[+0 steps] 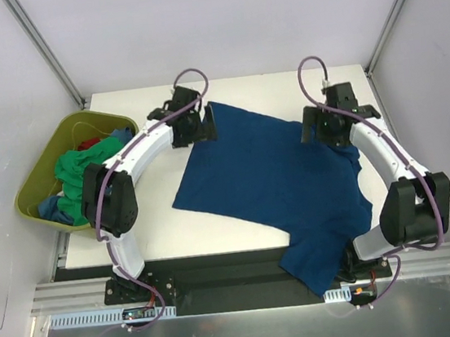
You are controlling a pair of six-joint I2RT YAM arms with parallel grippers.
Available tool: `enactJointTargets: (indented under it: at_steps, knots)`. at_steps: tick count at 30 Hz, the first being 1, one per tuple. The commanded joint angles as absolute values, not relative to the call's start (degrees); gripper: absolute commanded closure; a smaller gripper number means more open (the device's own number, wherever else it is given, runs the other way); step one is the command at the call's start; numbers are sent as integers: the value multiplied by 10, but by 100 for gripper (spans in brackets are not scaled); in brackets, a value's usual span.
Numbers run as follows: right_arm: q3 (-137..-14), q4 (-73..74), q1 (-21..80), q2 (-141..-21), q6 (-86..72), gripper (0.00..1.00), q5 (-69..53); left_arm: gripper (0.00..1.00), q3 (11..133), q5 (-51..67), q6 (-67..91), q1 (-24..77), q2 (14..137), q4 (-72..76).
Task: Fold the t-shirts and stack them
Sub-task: Flatten out the tshirt
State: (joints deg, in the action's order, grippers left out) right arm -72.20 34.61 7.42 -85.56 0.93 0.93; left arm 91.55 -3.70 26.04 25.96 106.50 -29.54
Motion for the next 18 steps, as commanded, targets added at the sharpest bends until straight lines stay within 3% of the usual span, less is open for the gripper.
enactJointTargets:
  at_steps: [1, 9, 18]
  knots:
    - [-602, 357, 83, -845, -55, 3, -40, 1, 831, 49, 312, 284, 1059, -279]
    - [-534, 352, 98, -858, -57, 3, -21, 1, 699, 55, 339, 286, 1040, -236]
    - [-617, 359, 222, -983, -72, 3, -35, 1, 543, 4, 372, 233, 985, -231]
